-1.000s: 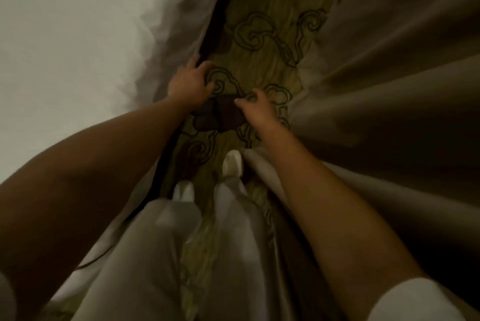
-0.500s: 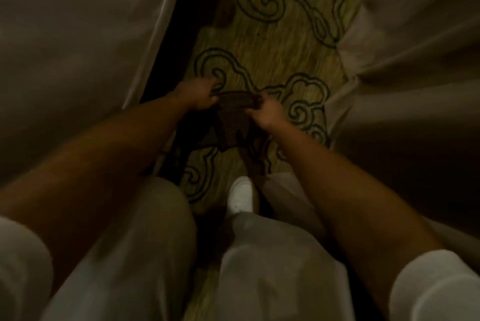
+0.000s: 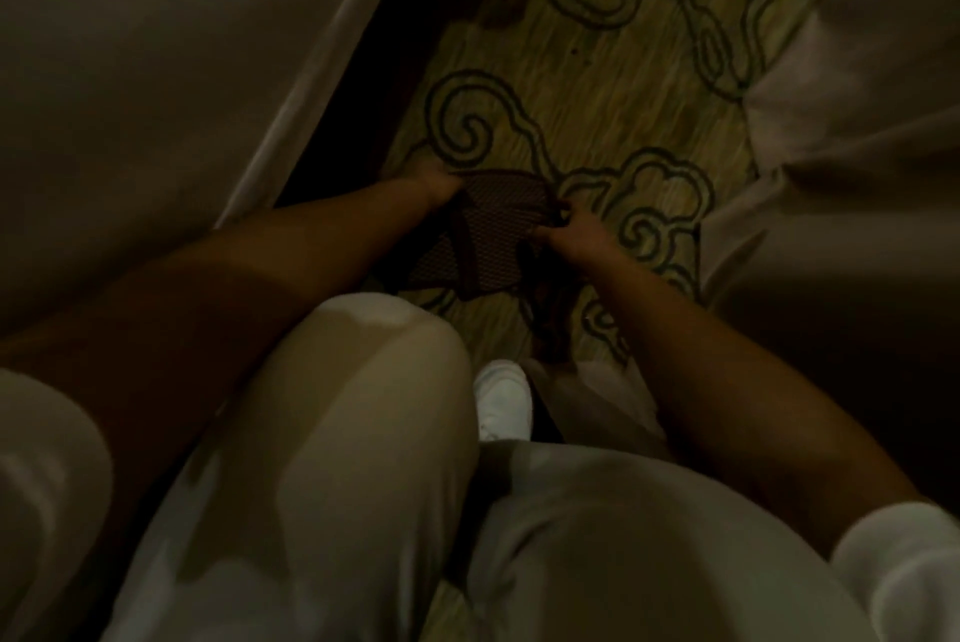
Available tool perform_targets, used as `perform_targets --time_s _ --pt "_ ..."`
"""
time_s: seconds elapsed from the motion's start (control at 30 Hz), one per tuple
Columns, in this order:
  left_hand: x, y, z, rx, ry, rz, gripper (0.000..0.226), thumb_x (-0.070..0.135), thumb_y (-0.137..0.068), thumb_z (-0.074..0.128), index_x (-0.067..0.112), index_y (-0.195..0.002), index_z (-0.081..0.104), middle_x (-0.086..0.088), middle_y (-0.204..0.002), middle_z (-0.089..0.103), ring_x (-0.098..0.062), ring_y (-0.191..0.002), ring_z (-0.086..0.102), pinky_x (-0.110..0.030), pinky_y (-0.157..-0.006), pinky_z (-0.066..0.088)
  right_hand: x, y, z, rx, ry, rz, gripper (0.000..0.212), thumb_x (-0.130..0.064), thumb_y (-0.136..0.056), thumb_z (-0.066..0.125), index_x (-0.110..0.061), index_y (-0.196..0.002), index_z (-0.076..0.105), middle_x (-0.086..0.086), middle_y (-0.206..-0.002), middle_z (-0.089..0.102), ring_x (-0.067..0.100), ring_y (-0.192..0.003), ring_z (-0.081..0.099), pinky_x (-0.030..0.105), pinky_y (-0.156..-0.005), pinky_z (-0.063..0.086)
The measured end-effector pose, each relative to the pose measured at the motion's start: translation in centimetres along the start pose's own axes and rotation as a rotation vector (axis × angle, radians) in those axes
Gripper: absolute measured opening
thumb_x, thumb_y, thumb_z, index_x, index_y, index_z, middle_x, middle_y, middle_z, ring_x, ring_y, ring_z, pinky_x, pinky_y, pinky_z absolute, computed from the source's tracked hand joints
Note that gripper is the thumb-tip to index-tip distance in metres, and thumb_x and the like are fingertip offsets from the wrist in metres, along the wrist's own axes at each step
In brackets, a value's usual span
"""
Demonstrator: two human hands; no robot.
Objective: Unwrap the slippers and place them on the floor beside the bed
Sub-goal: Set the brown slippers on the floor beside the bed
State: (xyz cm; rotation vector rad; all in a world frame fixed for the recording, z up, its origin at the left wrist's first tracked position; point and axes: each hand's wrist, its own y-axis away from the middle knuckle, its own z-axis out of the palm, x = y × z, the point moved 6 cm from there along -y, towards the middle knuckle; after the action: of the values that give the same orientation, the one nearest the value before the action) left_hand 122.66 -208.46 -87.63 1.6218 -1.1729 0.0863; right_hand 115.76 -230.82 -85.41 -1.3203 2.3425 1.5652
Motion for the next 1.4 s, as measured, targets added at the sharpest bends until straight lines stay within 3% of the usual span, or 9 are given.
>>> perform_targets --time_s 0.17,0.4,0.5,0.57,0.63,0.73,0.93,1.27,1.4 --pt "-2.6 0.1 1.6 -0.021 0.200 -0.219 0.063 0.028 -0.089 0.076 0.008 -0.144 0.052 -0.020 -0.145 0.055 -0.035 -0.130 0.056 -0.044 -0.110 0.047 1.0 -0.4 0.5 0.067 0.143 0.009 0.066 -0.037 -0.084 0.078 -0.006 -0.137 0.055 0.019 -0.135 0.064 0.033 -0.120 0.064 0.028 -0.089 0.046" --pt "-1.3 0.5 1.7 0.144 0.188 -0.160 0.057 0.025 -0.082 0.081 0.007 -0.134 0.063 -0.015 -0.139 0.063 -0.028 -0.129 0.059 -0.034 -0.110 0.046 3.5 0.5 2.7 -0.092 -0.098 0.083 0.048 -0.025 -0.091 0.075 0.000 -0.131 0.064 0.020 -0.132 0.066 0.033 -0.120 0.064 0.041 -0.105 0.051" --pt "1.6 0.5 0.1 0.204 0.071 -0.018 0.018 0.025 -0.088 0.074 0.008 -0.091 0.073 -0.011 -0.095 0.074 -0.024 -0.098 0.067 -0.031 -0.086 0.054 4.1 1.5 2.9 -0.147 -0.320 0.125 0.047 -0.018 -0.095 0.070 0.003 -0.135 0.059 0.022 -0.135 0.063 0.037 -0.124 0.062 0.045 -0.106 0.050" --pt "3.3 0.5 -1.1 0.244 0.025 0.077 0.031 0.020 -0.089 0.070 0.021 -0.065 0.050 0.002 -0.070 0.057 -0.018 -0.082 0.057 -0.032 -0.072 0.047 4.0 2.4 3.0 -0.172 -0.497 0.145 0.045 -0.017 -0.097 0.067 0.002 -0.136 0.057 0.022 -0.135 0.063 0.035 -0.119 0.064 0.040 -0.094 0.055" --pt "4.4 0.6 -1.1 0.199 -0.079 0.142 0.038 0.018 -0.092 0.068 0.024 -0.063 0.043 -0.003 -0.078 0.058 -0.016 -0.084 0.053 -0.033 -0.073 0.044 4.2 2.9 3.3 -0.184 -0.602 0.197 0.053 -0.018 -0.098 0.065 0.001 -0.144 0.048 0.021 -0.142 0.058 0.036 -0.123 0.061 0.044 -0.088 0.056" --pt "4.1 0.7 -0.1 0.086 -0.186 0.184 0.013 0.016 -0.096 0.064 0.008 -0.088 0.071 -0.014 -0.105 0.072 -0.024 -0.100 0.066 -0.030 -0.080 0.046 4.6 3.4 4.6 -0.180 -0.535 0.284 0.054 -0.016 -0.099 0.063 -0.004 -0.148 0.044 0.018 -0.147 0.052 0.041 -0.130 0.054 0.050 -0.084 0.055" --pt "0.9 1.2 0.8 -0.038 -0.301 0.208 0.057 0.024 -0.085 0.080 0.007 -0.133 0.055 -0.014 -0.125 0.068 -0.027 -0.115 0.065 -0.026 -0.090 0.047 4.7 2.7 4.9 -0.162 0.056 0.131 0.059 -0.020 -0.095 0.068 -0.008 -0.148 0.047 0.020 -0.147 0.053 0.036 -0.129 0.054 0.032 -0.095 0.044" --pt "-0.5 0.3 0.9 -0.096 -0.422 0.178 0.028 0.034 -0.085 0.079 0.020 -0.072 0.058 -0.008 -0.093 0.068 -0.028 -0.102 0.068 -0.027 -0.075 0.042 5.0 2.2 3.9 -0.137 0.189 0.168 0.052 -0.032 -0.094 0.071 0.000 -0.133 0.061 0.022 -0.137 0.061 0.036 -0.123 0.060 0.033 -0.090 0.048" --pt "0.9 0.3 0.4 -0.017 -0.411 0.278 0.023 0.035 -0.090 0.073 0.013 -0.090 0.070 -0.014 -0.105 0.072 -0.031 -0.103 0.066 -0.033 -0.083 0.048 4.1 2.6 4.4 -0.140 0.265 0.037 0.045 -0.030 -0.100 0.063 -0.002 -0.134 0.061 0.021 -0.136 0.062 0.036 -0.125 0.059 0.038 -0.100 0.047"
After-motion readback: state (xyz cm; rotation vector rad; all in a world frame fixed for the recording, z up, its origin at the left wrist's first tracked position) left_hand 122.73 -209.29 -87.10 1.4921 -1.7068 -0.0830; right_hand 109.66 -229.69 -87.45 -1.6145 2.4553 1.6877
